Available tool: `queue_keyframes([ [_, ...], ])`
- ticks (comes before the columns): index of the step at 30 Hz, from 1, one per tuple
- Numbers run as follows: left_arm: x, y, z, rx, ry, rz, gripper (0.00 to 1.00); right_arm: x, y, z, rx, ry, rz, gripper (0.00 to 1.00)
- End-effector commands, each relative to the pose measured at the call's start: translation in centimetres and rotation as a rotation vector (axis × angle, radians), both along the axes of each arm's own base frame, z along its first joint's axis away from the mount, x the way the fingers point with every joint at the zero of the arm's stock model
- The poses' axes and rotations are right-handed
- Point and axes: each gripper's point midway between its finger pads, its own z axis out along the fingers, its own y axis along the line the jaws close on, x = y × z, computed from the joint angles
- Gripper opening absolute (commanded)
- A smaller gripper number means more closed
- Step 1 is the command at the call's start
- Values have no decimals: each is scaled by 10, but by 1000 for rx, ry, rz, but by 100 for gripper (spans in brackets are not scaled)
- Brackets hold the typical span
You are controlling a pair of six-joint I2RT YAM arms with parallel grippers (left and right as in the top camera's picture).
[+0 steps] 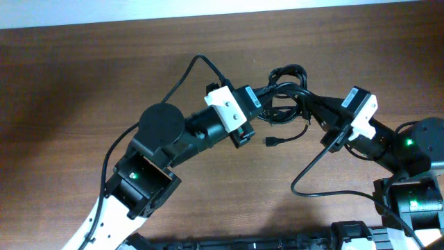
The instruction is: Untangle cables
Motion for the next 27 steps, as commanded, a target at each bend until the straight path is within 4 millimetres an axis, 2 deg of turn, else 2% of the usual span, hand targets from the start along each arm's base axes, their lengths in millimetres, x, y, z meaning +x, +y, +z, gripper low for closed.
queue_keyframes([
  [1,3,8,15,-29,-33,53,0,5,-6,3,4,-3,-53,4],
  [6,18,34,30,-72,-45,226,0,6,-7,1,5,11,-64,4],
  [12,16,41,42,-106,-71,250,0,7,-8,1,5,12,-73,4],
  [14,23,51,45,-128,-55,316,0,8,-9,1,5,12,-79,4],
  [19,45,76,36,-198,73,498,0,9,-10,1,5,11,-88,4],
  [24,48,80,34,-207,94,521,0,10,-11,1,6,11,-91,4],
  [25,48,79,34,-206,94,520,3,10,-11,1,6,11,-91,4],
  [26,48,79,32,-200,98,520,13,10,-11,1,6,11,-91,4],
  [27,48,79,30,-195,101,522,13,10,-11,1,6,11,-92,4],
])
